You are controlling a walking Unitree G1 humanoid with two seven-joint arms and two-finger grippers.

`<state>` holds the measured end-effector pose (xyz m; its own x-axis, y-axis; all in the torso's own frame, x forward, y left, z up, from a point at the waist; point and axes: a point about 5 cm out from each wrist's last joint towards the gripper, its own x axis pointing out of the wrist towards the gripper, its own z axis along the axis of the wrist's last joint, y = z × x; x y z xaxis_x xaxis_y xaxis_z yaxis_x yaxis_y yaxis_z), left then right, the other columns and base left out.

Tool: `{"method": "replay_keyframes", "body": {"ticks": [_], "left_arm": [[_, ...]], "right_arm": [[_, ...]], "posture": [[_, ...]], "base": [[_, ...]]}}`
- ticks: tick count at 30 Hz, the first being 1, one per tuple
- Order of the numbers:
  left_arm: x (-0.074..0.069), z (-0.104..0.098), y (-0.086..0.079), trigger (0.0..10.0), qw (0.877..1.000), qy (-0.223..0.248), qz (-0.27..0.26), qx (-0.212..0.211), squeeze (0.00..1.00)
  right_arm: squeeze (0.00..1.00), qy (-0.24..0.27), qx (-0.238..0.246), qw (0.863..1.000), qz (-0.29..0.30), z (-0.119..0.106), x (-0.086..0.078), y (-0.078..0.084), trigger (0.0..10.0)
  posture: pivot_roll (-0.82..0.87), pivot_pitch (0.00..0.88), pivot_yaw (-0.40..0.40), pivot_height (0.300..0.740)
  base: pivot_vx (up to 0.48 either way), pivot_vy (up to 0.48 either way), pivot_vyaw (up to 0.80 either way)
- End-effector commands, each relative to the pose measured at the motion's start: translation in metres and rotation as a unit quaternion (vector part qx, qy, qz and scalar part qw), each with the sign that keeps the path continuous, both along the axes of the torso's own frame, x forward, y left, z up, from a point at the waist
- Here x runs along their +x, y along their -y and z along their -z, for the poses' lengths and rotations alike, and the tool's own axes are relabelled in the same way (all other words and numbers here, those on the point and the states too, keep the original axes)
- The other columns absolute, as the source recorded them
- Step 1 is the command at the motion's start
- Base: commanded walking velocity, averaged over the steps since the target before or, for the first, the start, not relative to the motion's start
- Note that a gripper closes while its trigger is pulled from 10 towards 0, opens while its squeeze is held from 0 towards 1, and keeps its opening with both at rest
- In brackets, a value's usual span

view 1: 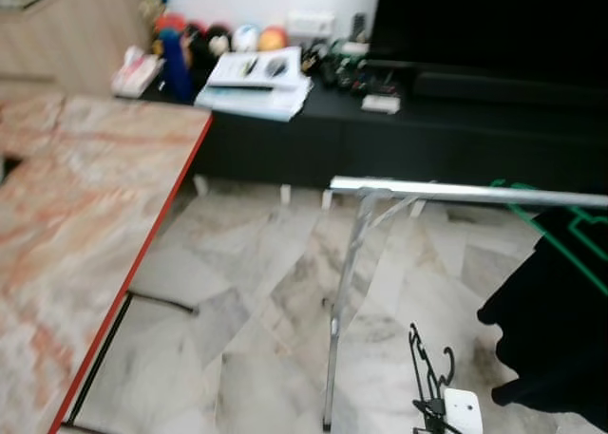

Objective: Hang hanger

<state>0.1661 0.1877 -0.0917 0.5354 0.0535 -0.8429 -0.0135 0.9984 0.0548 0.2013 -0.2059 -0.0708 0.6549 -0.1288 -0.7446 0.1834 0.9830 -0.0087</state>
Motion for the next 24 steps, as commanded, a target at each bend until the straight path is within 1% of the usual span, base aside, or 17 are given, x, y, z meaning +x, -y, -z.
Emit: {"method": "replay_keyframes", "body": {"ticks": [1, 3, 5, 6, 7, 9, 11, 12, 14, 15, 16, 18, 19, 22, 23, 24], "left_arm": [[-0.014, 0.007, 0.005, 10.0, 1.000, -0.025, 0.011, -0.004, 0.00], [-0.014, 0.007, 0.005, 10.0, 1.000, -0.025, 0.012, -0.003, 0.00], [-0.021, 0.008, -0.003, 10.0, 1.000, -0.028, 0.008, 0.000, 0.00], [-0.021, 0.008, -0.003, 10.0, 1.000, -0.028, 0.008, 0.000, 0.00], [-0.025, 0.009, -0.007, 10.0, 1.000, -0.030, 0.008, 0.002, 0.00], [-0.038, 0.011, -0.018, 10.0, 0.999, -0.036, 0.005, 0.006, 0.00], [-0.046, 0.012, -0.025, 10.0, 0.999, -0.040, 0.002, 0.008, 0.00], [-0.051, 0.012, -0.029, 10.0, 0.999, -0.043, 0.001, 0.009, 0.00], [-0.058, 0.013, -0.035, 10.0, 0.999, -0.046, -0.001, 0.011, 0.00], [-0.061, 0.013, -0.036, 10.0, 0.999, -0.047, -0.002, 0.012, 0.00], [-0.061, 0.013, -0.036, 10.0, 0.999, -0.047, -0.002, 0.012, 0.00], [-0.064, 0.013, -0.038, 10.0, 0.999, -0.048, -0.002, 0.012, 0.00], [-0.064, 0.013, -0.038, 10.0, 0.999, -0.048, -0.002, 0.012, 0.00], [-0.065, 0.014, -0.037, 10.0, 0.999, -0.048, 0.000, 0.012, 0.00], [-0.064, 0.014, -0.034, 10.0, 0.999, -0.047, 0.002, 0.012, 0.00], [-0.064, 0.014, -0.032, 10.0, 0.999, -0.046, 0.003, 0.011, 0.00]], "right_arm": [[0.00, -0.003, 0.004, 1.000, 0.016, 0.001, -0.003, 0.000, 10.0], [0.00, 0.002, 0.003, 1.000, 0.027, 0.000, -0.001, 0.000, 10.0], [0.00, 0.017, 0.002, 0.999, 0.046, -0.003, 0.005, 0.001, 10.0], [0.00, 0.017, 0.002, 0.999, 0.046, -0.003, 0.005, 0.001, 10.0], [0.00, 0.022, -0.003, 0.999, 0.046, -0.005, 0.008, 0.001, 10.0], [0.00, 0.052, -0.009, 0.997, 0.058, -0.013, 0.019, 0.003, 10.0], [0.00, 0.071, -0.012, 0.995, 0.071, -0.018, 0.024, 0.006, 10.0], [0.00, 0.085, -0.012, 0.993, 0.084, -0.021, 0.028, 0.008, 10.0], [0.00, 0.108, -0.027, 0.989, 0.099, -0.028, 0.034, 0.014, 10.0], [0.00, 0.120, -0.027, 0.986, 0.109, -0.031, 0.036, 0.017, 10.0], [0.00, 0.120, -0.027, 0.986, 0.109, -0.031, 0.036, 0.017, 10.0], [0.00, 0.150, -0.035, 0.982, 0.113, -0.040, 0.044, 0.021, 10.0], [0.00, 0.150, -0.035, 0.982, 0.113, -0.040, 0.044, 0.021, 10.0], [0.00, 0.195, -0.048, 0.974, 0.106, -0.053, 0.057, 0.022, 10.0], [0.00, 0.220, -0.054, 0.968, 0.109, -0.062, 0.065, 0.023, 10.0], [0.00, 0.232, -0.057, 0.965, 0.112, -0.067, 0.068, 0.023, 10.0]], "posture": [[0.05, 0.161, -0.033, 0.740], [0.05, 0.160, -0.032, 0.740], [0.05, 0.157, -0.032, 0.740], [0.05, 0.157, -0.032, 0.740], [0.05, 0.156, -0.032, 0.740], [0.04, 0.152, -0.036, 0.740], [0.04, 0.149, -0.039, 0.740], [0.04, 0.146, -0.042, 0.740], [0.04, 0.143, -0.045, 0.740], [0.04, 0.139, -0.048, 0.740], [0.04, 0.139, -0.048, 0.740], [0.04, 0.135, -0.050, 0.740], [0.04, 0.135, -0.050, 0.740], [0.04, 0.128, -0.053, 0.740], [0.04, 0.125, -0.054, 0.740], [0.04, 0.123, -0.055, 0.740]], "base": [[0.000, 0.000, 0.00], [0.000, 0.000, 0.00], [0.000, 0.000, 0.00], [0.000, 0.000, 0.00], [0.000, 0.000, 0.00], [0.000, 0.000, 0.00], [0.000, 0.000, 0.00], [0.000, 0.000, 0.00], [0.000, 0.000, 0.00], [0.000, 0.000, 0.00], [0.000, 0.000, 0.00], [0.000, 0.000, 0.00], [0.000, 0.000, 0.00], [0.000, 0.000, 0.00], [0.000, 0.000, 0.00], [0.000, 0.000, 0.00]]}}
